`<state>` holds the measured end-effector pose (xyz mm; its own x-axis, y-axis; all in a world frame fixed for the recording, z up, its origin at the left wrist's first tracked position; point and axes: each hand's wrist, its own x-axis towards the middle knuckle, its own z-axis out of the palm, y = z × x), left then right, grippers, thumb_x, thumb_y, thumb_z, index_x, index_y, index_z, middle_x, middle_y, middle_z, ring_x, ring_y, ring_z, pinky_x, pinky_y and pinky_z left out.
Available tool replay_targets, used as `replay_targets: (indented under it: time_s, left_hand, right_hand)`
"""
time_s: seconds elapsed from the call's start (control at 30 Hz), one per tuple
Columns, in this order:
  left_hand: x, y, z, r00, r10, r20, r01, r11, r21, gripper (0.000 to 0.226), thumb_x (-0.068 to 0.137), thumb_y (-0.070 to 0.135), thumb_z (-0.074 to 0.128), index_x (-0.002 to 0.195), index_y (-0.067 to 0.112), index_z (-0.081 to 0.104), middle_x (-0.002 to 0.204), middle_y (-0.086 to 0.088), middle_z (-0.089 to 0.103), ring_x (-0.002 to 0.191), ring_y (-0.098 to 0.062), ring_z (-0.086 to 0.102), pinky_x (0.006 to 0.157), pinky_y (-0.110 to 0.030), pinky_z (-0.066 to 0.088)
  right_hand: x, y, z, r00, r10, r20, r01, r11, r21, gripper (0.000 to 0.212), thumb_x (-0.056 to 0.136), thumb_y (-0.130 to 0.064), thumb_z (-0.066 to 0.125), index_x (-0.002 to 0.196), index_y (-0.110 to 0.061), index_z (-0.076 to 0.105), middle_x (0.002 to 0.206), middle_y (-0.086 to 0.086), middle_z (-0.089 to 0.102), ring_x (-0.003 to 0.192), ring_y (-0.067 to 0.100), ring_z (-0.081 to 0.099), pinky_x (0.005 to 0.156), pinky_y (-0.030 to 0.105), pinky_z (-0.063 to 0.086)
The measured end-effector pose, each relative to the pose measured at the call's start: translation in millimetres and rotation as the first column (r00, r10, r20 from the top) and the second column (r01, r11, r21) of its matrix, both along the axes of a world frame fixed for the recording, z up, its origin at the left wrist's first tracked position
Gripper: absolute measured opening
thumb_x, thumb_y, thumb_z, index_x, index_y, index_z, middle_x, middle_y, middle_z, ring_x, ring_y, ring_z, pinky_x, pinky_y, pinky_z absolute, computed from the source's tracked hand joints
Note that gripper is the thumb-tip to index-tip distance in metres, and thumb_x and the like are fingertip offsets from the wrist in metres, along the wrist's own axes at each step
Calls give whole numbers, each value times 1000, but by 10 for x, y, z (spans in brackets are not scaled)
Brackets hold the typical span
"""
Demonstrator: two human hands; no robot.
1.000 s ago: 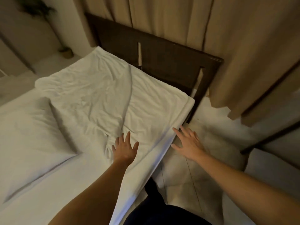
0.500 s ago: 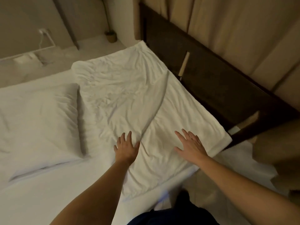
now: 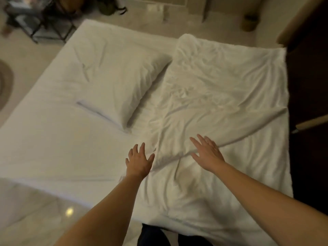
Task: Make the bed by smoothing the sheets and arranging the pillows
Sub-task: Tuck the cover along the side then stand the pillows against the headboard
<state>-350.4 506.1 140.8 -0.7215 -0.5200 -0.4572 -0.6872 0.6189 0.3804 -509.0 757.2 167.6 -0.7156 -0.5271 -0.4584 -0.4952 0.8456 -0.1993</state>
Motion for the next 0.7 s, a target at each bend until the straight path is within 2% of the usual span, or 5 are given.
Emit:
replay_targets:
  time_s: [0.13,0.3,0.43,0.57,0.7]
  left_hand:
    - [222,110,-229,987,137,78,-141,989,50,76,100,59,48,163,29,20,169,-5,19,155,-30,16,122,-55,26]
    - [322,-16,-663,971,219,94,-231,962,143,77,99,58,51,163,27,21,167,-4,26,153,-29,21,119,-50,31]
    - [217,-97,-1128,976,195,100,-211,957,198,70,99,55,55,159,24,35,163,-1,33,148,-28,30,116,-43,35]
    - [223,-64,-1595,993,101,57,-111,971,210,54,96,46,62,144,25,49,147,3,43,133,-24,44,102,-37,47]
    - [300,-98,-2045,997,66,28,-70,982,175,57,91,44,70,143,30,51,147,1,44,133,-27,47,106,-41,47]
  right_hand:
    - [-392,-411,-282,982,189,-7,-189,981,35,65,103,-45,43,161,-36,15,169,-1,14,154,28,12,124,46,18]
    - [-622,-951,-674,959,284,-9,-282,956,83,64,103,-35,44,161,-34,16,169,-2,13,155,27,9,125,46,16]
    - [-872,-1346,-1052,943,332,-30,-322,930,175,64,103,-25,43,161,-31,17,170,0,8,155,28,5,125,47,13]
    - [-1156,-1765,-1378,925,371,-80,-343,907,244,72,99,-8,41,162,-31,14,170,2,5,155,30,5,125,49,12]
    - [-1335,-2179,-1622,891,435,-133,-386,878,283,92,92,6,44,162,-36,2,170,2,0,156,32,5,124,51,16]
